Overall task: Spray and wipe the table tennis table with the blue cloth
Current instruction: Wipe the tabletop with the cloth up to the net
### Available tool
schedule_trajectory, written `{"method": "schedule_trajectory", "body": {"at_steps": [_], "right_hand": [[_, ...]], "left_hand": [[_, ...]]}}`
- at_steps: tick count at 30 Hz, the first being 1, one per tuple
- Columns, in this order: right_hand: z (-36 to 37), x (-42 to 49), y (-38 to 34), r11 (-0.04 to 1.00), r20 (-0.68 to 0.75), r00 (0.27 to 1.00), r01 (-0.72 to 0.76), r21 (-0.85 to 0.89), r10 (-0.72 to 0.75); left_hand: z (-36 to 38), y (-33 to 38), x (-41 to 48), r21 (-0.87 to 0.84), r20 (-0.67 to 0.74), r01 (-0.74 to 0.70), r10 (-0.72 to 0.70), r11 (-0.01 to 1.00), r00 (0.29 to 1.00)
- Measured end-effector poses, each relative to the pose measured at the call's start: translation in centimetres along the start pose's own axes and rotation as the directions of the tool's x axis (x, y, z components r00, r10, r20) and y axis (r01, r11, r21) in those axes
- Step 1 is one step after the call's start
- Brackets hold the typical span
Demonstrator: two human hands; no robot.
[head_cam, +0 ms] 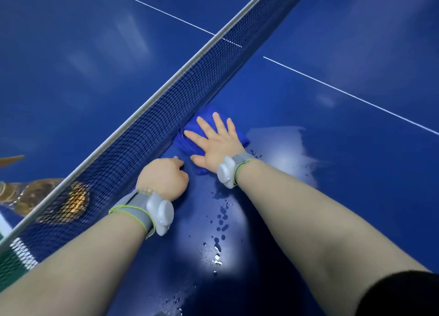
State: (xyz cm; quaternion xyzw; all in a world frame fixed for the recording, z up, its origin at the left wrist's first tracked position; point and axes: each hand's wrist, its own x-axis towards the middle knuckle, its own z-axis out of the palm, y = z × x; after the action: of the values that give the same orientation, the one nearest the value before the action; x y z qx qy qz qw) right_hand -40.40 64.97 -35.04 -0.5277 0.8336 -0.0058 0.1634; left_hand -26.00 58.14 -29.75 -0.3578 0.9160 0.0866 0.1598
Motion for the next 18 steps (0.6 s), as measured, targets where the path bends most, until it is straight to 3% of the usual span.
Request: {"method": "schedule_trajectory", "body": {"at_steps": [5, 10, 13, 15, 18], "right_hand": [[-0.2, -2.6, 5.5, 0.944, -0.065, 0.942, -0.327, 0.043, 0.329], [-0.2, -6.4, 11.6, 0.768, -0.060, 0.766, -0.635, 0.082, 0.640], [0.2, -6.8, 10.5, 0.675, -0.038, 0.676, -0.727, 0.127, 0.735], [0.8, -6.6, 7.8, 0.695, -0.052, 0.694, -0.710, 0.119, 0.718], [1.7, -6.5, 2.6, 0.813, -0.085, 0.809, -0.575, 0.093, 0.582]], "left_hand": [[-0.1, -0.3, -0.4, 0.090, 0.259, -0.022, -0.002, 0.996, 0.966], [-1.1, -0.4, -0.9, 0.067, 0.423, -0.070, 0.035, 0.995, 0.906], [-2.3, 0.0, -0.6, 0.081, 0.488, -0.068, 0.020, 0.994, 0.872], [-2.9, 0.5, -0.7, 0.088, 0.503, -0.049, -0.002, 0.995, 0.864], [-2.1, 0.1, -0.6, 0.106, 0.488, -0.089, 0.026, 0.990, 0.873]]}}
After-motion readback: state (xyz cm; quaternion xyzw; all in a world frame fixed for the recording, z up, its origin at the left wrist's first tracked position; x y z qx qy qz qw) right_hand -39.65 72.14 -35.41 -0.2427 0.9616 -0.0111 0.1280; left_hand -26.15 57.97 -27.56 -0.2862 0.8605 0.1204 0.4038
